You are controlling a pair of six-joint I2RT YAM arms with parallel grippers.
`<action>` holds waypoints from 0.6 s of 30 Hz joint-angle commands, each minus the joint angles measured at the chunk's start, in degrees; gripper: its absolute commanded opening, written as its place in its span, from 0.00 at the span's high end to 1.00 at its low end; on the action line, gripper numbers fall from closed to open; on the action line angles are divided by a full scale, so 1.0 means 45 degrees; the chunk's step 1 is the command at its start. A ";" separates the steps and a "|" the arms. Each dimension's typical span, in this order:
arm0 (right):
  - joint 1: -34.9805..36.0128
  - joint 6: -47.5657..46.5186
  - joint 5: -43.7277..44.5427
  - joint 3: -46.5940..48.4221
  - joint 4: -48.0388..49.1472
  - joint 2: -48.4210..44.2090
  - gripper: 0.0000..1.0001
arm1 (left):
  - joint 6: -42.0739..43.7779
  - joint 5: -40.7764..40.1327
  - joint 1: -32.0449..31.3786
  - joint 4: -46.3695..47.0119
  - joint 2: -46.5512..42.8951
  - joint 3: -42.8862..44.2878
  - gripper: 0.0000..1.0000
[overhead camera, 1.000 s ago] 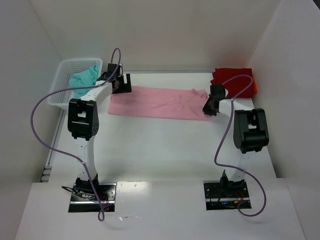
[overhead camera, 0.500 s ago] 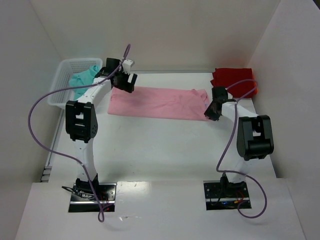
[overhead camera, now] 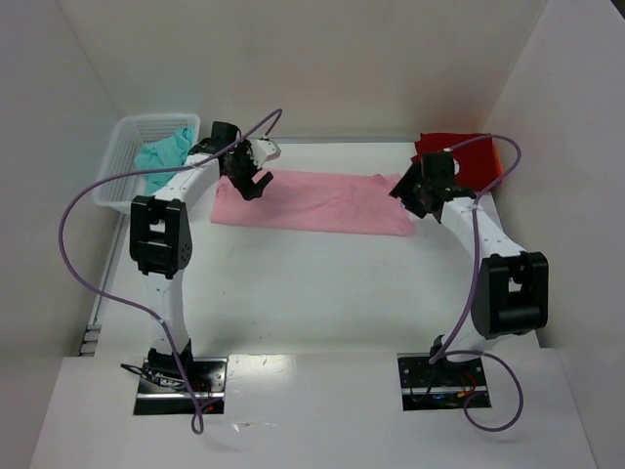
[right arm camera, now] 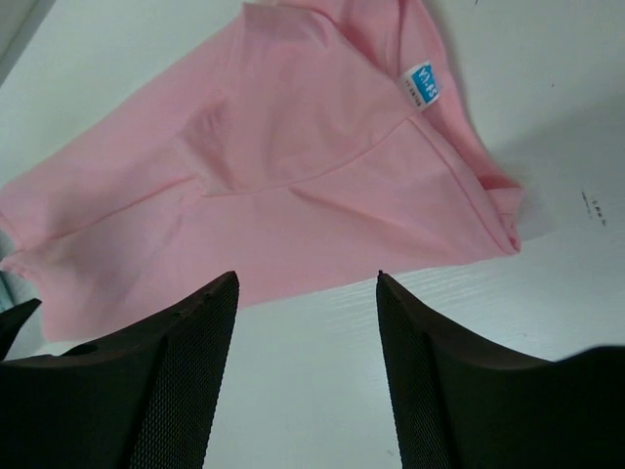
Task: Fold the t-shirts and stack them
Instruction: Rotate the tshirt 90 degrees
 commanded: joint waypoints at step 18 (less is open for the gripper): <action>0.1174 -0.0473 0.0236 0.3136 0.0086 0.4562 0.31 | 0.0951 -0.1878 -0.1178 -0.1352 0.2236 0.0997 0.00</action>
